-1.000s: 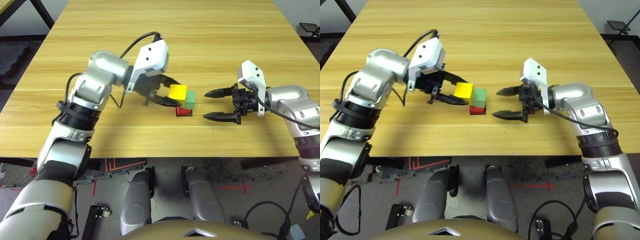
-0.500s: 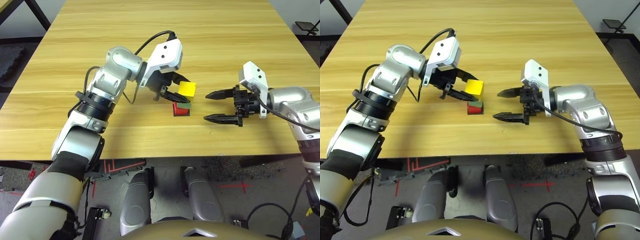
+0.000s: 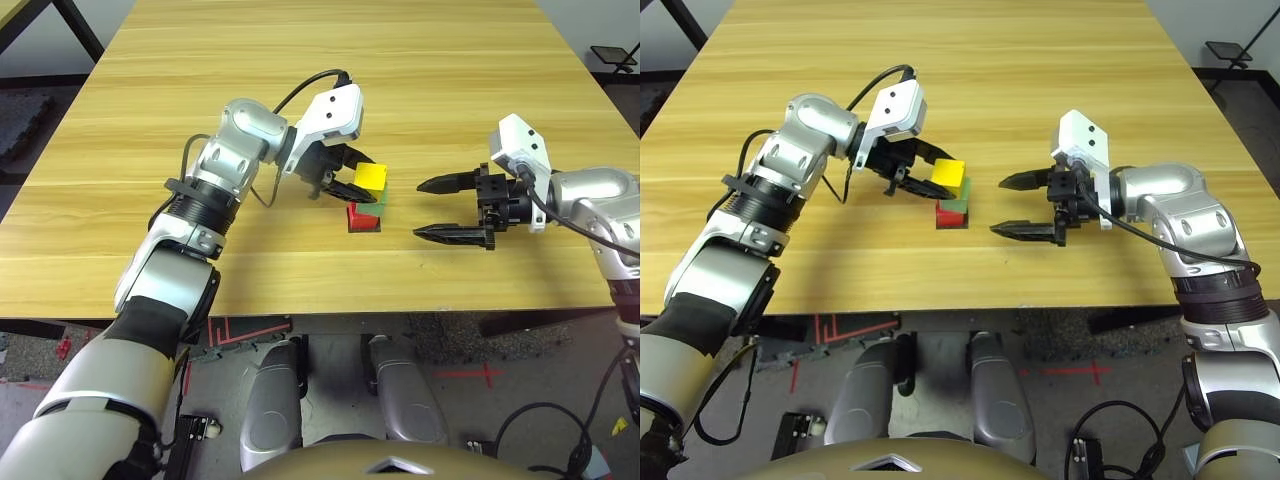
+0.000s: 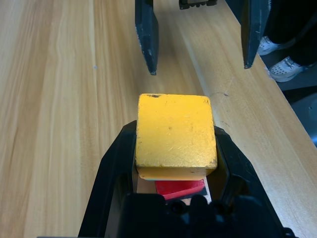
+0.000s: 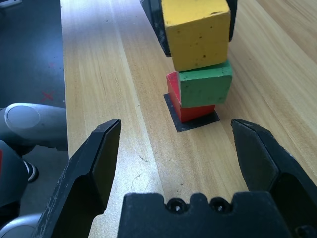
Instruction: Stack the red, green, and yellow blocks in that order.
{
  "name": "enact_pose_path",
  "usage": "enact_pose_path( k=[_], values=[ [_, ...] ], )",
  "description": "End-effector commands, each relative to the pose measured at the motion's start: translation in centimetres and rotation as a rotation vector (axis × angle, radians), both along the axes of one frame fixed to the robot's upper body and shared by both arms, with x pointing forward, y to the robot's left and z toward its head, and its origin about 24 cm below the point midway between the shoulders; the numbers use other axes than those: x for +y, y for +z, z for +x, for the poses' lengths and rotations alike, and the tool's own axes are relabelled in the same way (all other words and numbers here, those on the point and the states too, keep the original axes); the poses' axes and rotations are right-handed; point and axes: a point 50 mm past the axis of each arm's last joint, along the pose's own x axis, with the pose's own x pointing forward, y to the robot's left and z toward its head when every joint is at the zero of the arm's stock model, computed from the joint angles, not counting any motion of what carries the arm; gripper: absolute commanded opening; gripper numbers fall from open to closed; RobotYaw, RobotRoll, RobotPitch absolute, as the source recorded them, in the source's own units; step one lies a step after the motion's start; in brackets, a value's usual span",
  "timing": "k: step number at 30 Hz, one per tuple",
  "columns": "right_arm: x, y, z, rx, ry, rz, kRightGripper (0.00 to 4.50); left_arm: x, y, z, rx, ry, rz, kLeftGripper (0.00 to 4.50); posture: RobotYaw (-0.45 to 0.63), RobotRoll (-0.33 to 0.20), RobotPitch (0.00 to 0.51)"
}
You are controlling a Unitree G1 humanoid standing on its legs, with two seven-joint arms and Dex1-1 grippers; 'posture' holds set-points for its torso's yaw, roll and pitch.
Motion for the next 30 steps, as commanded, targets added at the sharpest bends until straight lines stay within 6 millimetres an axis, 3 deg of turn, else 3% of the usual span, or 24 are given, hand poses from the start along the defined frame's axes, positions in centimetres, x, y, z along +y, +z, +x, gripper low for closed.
enact_pose_path(
  k=[1,8,9,13,15,23,30],
  values=[
    [0.1,0.3,-0.3,-0.007,0.018,-0.005,4.50,0.0,0.0,0.1,-0.007,-0.001,0.017,1.99,0.26,0.031,0.157],
    [0.2,0.3,-0.1,-0.007,0.016,-0.004,4.50,0.4,-0.2,-0.1,0.010,-0.018,0.044,1.99,0.27,0.030,0.160],
    [0.2,0.2,-0.1,-0.006,0.016,-0.003,4.50,0.5,-0.2,-0.2,0.025,-0.018,0.045,2.72,0.27,0.030,0.160],
    [0.3,0.1,0.2,-0.005,0.015,-0.001,4.50,0.8,-0.1,-0.3,0.057,-0.022,0.051,4.05,0.27,0.030,0.161],
    [0.4,0.1,0.2,-0.005,0.016,0.000,4.50,0.8,-0.1,-0.4,0.065,-0.016,0.053,4.44,0.27,0.030,0.162],
    [0.5,0.2,0.4,-0.005,0.022,0.002,4.50,2.1,-0.8,-0.4,0.103,0.015,0.121,4.44,0.28,0.030,0.165],
    [-0.3,1.1,0.4,-0.020,0.021,-0.014,4.50,6.2,-1.9,-1.1,0.172,0.064,0.266,4.44,0.28,0.026,0.167]
  ],
)
